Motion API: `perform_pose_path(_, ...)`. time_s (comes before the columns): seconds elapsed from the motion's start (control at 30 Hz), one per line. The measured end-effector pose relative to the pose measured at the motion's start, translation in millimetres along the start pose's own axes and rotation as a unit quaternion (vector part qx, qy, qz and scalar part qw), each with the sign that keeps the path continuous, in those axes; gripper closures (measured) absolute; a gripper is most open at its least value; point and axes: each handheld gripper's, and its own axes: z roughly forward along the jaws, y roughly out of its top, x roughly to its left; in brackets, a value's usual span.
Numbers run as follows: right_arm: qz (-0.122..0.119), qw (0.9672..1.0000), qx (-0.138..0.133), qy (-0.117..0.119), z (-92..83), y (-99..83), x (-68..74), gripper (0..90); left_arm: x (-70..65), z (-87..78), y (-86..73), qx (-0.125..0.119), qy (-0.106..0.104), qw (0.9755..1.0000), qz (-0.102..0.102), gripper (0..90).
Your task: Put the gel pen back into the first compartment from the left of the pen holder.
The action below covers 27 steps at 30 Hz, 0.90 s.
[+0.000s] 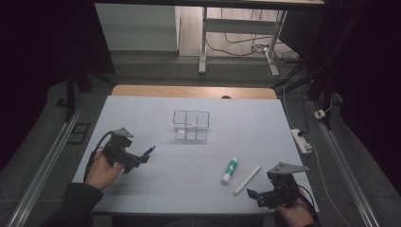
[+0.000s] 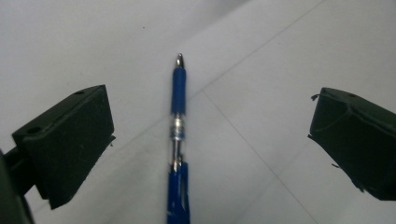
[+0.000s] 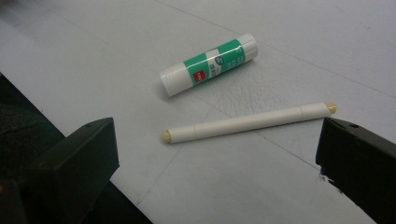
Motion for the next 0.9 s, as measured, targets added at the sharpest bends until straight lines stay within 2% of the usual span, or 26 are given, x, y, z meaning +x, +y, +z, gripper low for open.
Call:
perform_pose_path(0.1,-0.001,1.0000,0.002,0.000,0.3,0.1,0.0,0.0,5.0,10.1,7.1,0.009,0.009,0.9999,0.006,0.0)
perform_pose_path(0.23,0.001,1.0000,0.005,-0.001,0.9,0.3,-0.2,0.0,11.9,21.1,14.0,0.019,0.009,0.9996,0.018,0.0)
perform_pose_path(0.3,0.001,1.0000,0.004,-0.001,0.9,0.2,-0.6,0.0,15.9,29.3,17.5,0.027,0.011,0.9994,0.017,0.0)
perform_pose_path(0.63,0.001,1.0000,0.007,0.001,1.1,0.2,-0.7,0.0,21.5,59.4,23.7,0.084,0.013,0.9961,0.024,1.9)
perform_pose_path(0.73,0.001,1.0000,0.008,0.003,1.6,0.3,-0.5,0.0,21.5,64.3,22.5,0.105,0.017,0.9939,0.029,6.6)
perform_pose_path(0.83,-0.001,0.9999,0.010,0.006,2.0,0.4,-0.5,0.0,19.6,63.0,22.6,0.111,0.029,0.9925,0.041,15.2)
perform_pose_path(0.9,-0.003,0.9999,0.011,0.006,2.1,0.5,0.0,0.0,18.6,60.6,23.1,0.111,0.027,0.9923,0.047,22.6)
